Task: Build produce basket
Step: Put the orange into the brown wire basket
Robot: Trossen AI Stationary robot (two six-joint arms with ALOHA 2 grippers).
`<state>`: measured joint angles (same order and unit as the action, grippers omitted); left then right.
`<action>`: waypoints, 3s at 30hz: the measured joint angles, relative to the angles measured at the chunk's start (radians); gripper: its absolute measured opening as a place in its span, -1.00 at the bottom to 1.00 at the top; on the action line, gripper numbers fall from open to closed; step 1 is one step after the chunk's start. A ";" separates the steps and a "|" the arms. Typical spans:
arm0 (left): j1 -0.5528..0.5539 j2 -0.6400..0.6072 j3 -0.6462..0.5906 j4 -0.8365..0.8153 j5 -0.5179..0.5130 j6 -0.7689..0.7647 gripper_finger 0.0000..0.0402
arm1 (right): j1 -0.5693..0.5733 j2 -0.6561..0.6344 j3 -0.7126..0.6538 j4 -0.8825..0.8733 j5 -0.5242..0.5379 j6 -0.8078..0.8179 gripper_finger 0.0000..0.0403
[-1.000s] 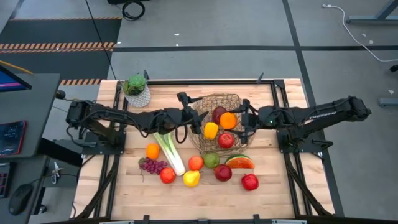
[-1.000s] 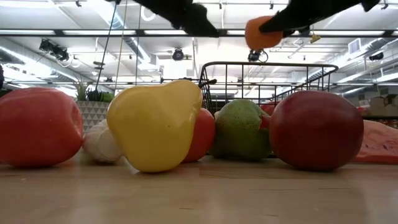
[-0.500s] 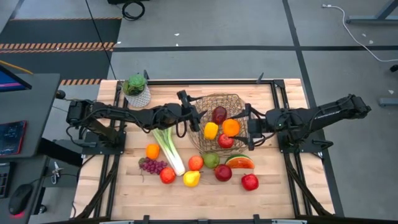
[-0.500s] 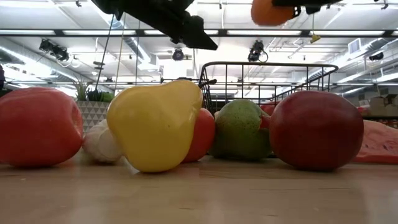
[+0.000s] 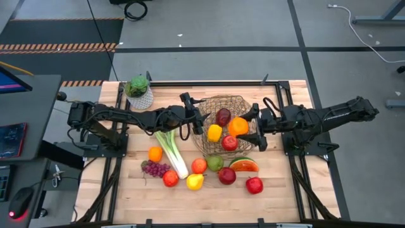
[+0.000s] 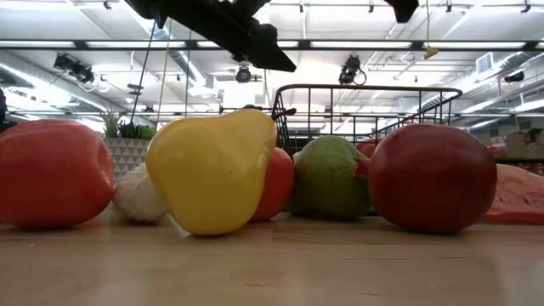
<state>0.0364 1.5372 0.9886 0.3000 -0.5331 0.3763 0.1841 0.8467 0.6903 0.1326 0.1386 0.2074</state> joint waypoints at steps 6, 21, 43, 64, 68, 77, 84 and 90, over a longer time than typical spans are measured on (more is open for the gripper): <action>0.000 0.000 0.000 0.000 0.000 0.000 0.44 | 0.000 0.001 0.000 0.032 -0.080 0.003 0.74; 0.000 0.000 0.000 0.000 0.000 0.000 0.44 | 0.000 0.002 0.000 0.031 -0.088 0.002 0.74; 0.000 0.000 0.000 -0.023 0.000 0.000 0.44 | -0.001 -0.020 0.000 -0.132 -0.422 -0.341 0.74; 0.000 0.001 0.000 -0.022 0.000 0.000 0.44 | -0.001 -0.054 0.000 -0.118 -0.500 -0.323 0.74; 0.000 0.001 0.000 -0.022 0.000 0.000 0.44 | -0.001 -0.054 0.000 -0.088 -0.473 -0.328 0.74; 0.000 0.001 0.000 -0.022 0.000 0.000 0.44 | -0.006 -0.054 0.000 0.073 -0.083 -0.344 0.74; 0.000 0.001 0.000 -0.022 0.000 -0.007 0.44 | -0.006 -0.053 0.000 0.121 -0.001 -0.307 0.74; 0.000 0.001 0.000 -0.022 0.000 -0.007 0.44 | -0.006 -0.048 0.000 0.114 0.003 -0.315 0.74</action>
<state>0.0363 1.5379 0.9882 0.2780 -0.5335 0.3693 0.1783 0.7984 0.6903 0.2467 0.1412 -0.1072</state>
